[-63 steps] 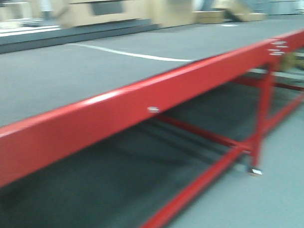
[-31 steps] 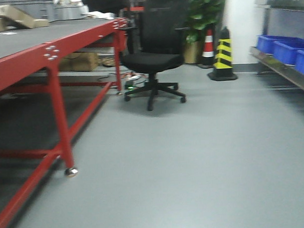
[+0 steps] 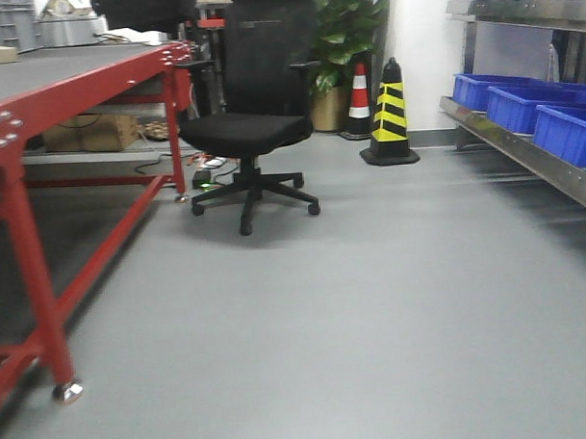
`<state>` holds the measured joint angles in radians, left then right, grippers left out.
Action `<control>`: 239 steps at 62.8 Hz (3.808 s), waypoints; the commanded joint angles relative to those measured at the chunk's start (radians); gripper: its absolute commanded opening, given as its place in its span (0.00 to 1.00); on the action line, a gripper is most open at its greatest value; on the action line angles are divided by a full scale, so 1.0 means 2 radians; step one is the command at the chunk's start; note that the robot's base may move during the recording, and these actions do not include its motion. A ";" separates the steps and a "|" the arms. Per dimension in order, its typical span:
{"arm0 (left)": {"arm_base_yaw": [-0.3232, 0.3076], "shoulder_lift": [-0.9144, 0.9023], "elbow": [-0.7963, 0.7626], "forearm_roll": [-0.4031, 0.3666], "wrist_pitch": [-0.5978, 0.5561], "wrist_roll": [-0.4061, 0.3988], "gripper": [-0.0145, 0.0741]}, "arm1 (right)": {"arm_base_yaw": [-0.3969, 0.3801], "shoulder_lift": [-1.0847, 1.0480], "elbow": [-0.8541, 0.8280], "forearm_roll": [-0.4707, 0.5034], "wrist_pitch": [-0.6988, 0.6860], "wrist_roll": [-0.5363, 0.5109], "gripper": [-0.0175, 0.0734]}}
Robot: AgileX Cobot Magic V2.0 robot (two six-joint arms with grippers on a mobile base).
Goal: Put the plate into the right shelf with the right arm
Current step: 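Drive the base, holding the plate, to the shelf of blue bins, then extend the right gripper with the plate over a blue bin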
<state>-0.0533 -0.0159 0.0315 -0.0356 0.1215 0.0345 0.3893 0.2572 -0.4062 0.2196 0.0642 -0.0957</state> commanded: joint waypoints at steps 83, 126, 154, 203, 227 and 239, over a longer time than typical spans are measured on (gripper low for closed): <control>0.001 -0.003 0.005 -0.003 -0.043 -0.001 0.11 | -0.003 0.008 -0.015 0.001 -0.051 -0.004 0.26; 0.001 -0.003 0.005 -0.003 -0.043 -0.001 0.11 | -0.003 0.009 -0.015 0.001 -0.051 -0.004 0.26; 0.001 -0.003 0.005 -0.003 -0.043 -0.001 0.11 | -0.003 0.009 -0.015 0.001 -0.051 -0.004 0.26; 0.001 -0.003 0.005 -0.003 -0.043 -0.001 0.11 | -0.003 0.009 -0.015 0.001 -0.051 -0.004 0.26; 0.001 -0.003 0.005 -0.003 -0.043 -0.001 0.11 | -0.003 0.009 -0.015 0.001 -0.052 -0.004 0.26; 0.001 -0.003 0.005 -0.003 -0.043 -0.001 0.11 | -0.003 0.009 -0.025 0.004 -0.089 -0.001 0.26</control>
<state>-0.0533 -0.0159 0.0315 -0.0356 0.1215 0.0345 0.3893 0.2591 -0.4062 0.2196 0.0381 -0.0957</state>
